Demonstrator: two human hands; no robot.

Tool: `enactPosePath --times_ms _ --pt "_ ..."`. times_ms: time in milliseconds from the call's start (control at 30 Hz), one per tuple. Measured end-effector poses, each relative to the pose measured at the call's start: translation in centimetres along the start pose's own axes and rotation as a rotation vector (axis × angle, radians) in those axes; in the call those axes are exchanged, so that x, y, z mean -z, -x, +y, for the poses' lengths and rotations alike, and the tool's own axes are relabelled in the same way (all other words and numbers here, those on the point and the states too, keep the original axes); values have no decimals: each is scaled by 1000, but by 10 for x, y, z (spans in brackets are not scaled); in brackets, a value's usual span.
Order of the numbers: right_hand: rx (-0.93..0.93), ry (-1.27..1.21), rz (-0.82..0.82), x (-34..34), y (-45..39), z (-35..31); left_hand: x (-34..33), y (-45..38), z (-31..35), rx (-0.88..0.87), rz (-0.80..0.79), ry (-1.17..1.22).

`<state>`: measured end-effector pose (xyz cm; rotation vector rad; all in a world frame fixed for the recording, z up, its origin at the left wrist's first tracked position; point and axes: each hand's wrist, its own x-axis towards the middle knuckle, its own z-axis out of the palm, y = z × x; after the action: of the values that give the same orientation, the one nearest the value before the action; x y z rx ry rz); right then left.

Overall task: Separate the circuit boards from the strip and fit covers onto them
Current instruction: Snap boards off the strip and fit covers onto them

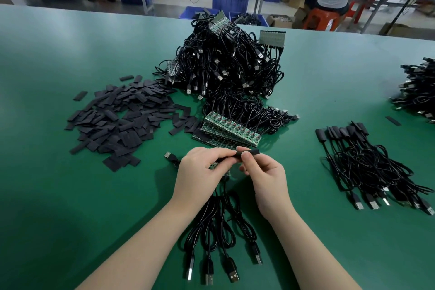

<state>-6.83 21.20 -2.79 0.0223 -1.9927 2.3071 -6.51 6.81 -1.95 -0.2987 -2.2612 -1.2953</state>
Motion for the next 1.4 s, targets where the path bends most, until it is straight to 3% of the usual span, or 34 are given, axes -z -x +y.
enactPosePath --times_ms 233,533,1067,1400 --pt "3 -2 -20 1 0 0 2 -2 -3 -152 22 -146" --pt "-30 -2 -13 -1 2 -2 2 -2 -3 -255 29 -93" --pt "-23 -38 -42 0 2 -2 2 -1 2 25 16 -1" --pt "-4 30 -37 -2 3 -5 5 -2 0 -28 -28 -20"
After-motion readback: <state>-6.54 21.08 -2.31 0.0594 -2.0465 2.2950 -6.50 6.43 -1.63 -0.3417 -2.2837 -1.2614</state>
